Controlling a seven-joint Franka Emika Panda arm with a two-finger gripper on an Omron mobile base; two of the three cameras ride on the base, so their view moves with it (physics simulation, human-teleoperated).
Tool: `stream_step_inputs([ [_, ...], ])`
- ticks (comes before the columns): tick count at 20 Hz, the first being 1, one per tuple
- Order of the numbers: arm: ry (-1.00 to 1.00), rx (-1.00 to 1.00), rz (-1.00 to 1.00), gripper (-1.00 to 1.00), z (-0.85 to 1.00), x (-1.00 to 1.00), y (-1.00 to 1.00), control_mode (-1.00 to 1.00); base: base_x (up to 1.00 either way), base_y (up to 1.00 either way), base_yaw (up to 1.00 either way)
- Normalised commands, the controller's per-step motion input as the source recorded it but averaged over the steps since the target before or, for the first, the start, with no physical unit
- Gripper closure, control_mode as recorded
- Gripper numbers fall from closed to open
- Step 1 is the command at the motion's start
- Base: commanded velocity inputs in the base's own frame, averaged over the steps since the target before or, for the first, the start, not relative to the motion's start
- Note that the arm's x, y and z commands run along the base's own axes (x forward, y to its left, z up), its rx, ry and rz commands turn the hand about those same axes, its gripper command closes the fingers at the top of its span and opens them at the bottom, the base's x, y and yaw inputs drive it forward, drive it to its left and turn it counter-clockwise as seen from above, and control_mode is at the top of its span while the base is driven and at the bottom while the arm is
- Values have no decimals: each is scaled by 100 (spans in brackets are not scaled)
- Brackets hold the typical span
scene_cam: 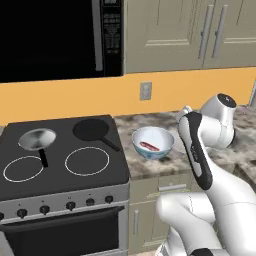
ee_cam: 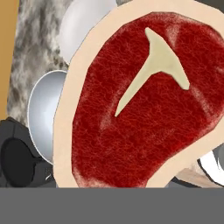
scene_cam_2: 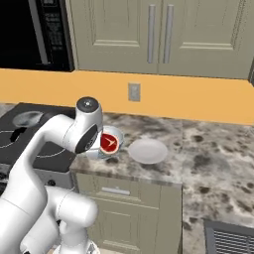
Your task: Place one of the steaks on the plate and the other in the bowl. Then place the bowl in the fridge.
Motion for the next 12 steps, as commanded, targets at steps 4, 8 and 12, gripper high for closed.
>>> stream_step_inputs([
  [4,0,0,0,100,0,0,0,100,28,-60,0],
  [8,0,0,0,100,0,0,0,100,74,0,0],
  [12,0,0,0,100,0,0,0,100,81,-10,0],
])
